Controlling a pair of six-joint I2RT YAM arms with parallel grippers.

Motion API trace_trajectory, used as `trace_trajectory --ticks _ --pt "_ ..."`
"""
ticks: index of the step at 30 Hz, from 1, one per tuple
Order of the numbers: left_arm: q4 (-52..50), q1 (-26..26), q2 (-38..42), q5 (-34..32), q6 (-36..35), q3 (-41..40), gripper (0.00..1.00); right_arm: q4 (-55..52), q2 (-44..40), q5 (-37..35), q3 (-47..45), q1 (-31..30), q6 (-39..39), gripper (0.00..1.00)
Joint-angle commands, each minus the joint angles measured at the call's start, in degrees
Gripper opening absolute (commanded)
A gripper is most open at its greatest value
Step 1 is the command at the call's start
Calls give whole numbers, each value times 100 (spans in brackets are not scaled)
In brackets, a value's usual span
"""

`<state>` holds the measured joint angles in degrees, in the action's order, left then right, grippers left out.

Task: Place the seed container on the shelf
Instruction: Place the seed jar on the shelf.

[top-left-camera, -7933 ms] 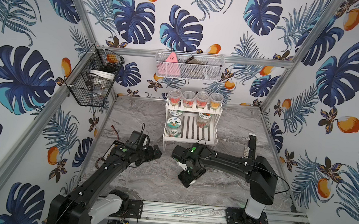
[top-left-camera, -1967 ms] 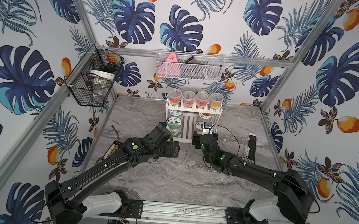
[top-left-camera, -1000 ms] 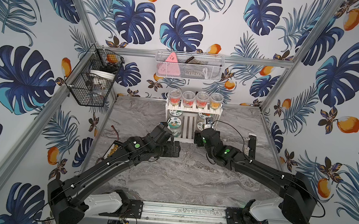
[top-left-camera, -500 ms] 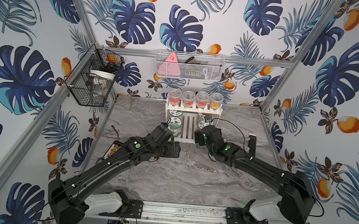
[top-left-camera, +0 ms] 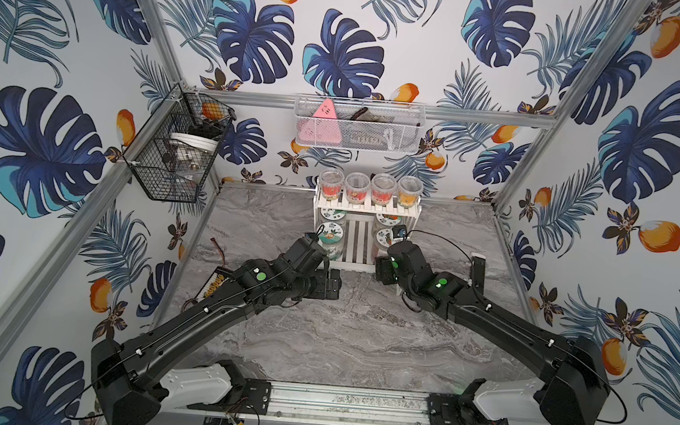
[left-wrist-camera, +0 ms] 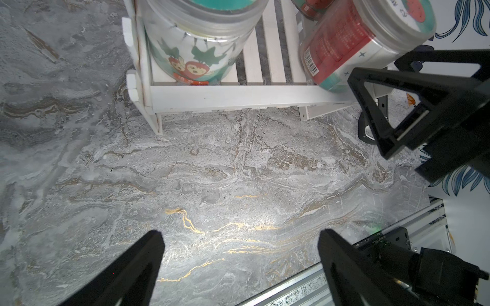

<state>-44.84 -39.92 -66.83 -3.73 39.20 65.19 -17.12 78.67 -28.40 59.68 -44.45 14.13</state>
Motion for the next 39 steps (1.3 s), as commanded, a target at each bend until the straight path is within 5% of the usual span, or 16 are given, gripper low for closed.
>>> trace_trajectory --ticks 1,32,39 --pt "-42 20 -6 -32 -61 20 98 165 68 -18 4 66 -17 78" --pt "-75 20 -6 -67 -44 -24 98 657 256 239 -34 182 -236 70" --pt "-108 24 80 -203 -44 -63 98 295 -217 381 -117 182 -35 81"
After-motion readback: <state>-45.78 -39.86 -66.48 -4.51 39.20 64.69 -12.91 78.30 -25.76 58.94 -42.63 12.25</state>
